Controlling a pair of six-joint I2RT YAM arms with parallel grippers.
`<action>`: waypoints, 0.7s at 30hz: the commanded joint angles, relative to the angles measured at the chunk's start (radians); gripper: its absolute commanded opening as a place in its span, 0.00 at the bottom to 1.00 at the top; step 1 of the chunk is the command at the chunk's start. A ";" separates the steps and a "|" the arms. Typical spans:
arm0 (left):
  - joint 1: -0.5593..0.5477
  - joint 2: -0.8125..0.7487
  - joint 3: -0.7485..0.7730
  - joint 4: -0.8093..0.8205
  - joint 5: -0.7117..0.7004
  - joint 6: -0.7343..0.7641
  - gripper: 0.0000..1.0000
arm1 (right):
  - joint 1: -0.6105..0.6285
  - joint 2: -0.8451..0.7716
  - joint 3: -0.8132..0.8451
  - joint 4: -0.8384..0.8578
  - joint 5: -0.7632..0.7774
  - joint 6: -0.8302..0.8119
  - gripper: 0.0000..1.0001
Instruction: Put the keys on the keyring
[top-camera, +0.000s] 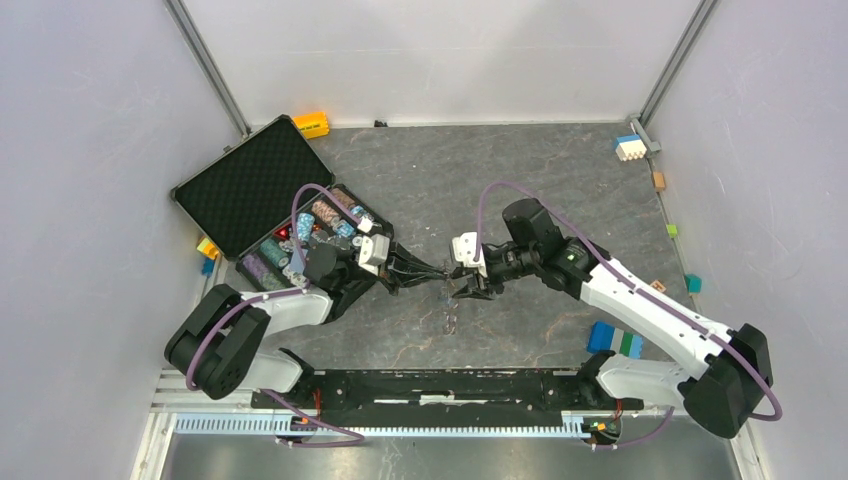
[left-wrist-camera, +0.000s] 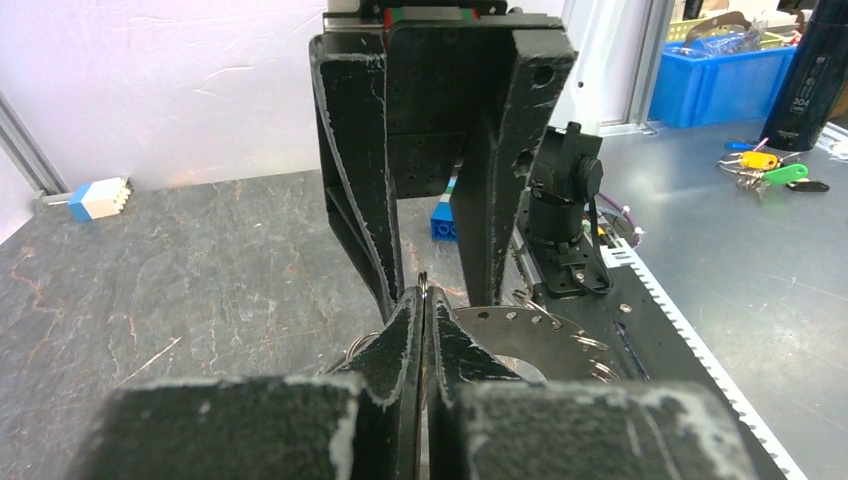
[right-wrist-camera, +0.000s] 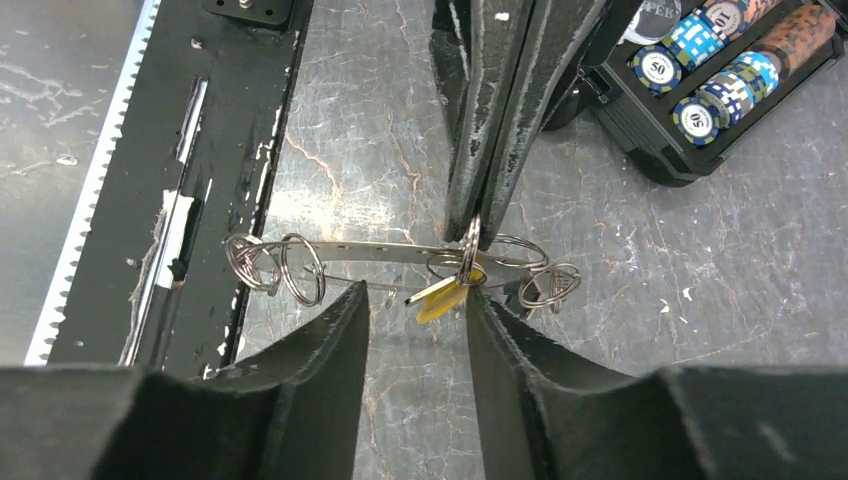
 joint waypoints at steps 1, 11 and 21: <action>-0.002 -0.017 0.003 0.112 0.007 -0.050 0.02 | -0.002 0.005 -0.008 0.084 -0.015 0.028 0.41; -0.002 -0.015 0.002 0.120 0.018 -0.042 0.02 | -0.002 0.020 -0.025 0.127 -0.031 0.056 0.23; -0.002 -0.013 0.002 0.122 0.018 -0.042 0.02 | -0.002 -0.006 -0.068 0.158 -0.001 0.059 0.34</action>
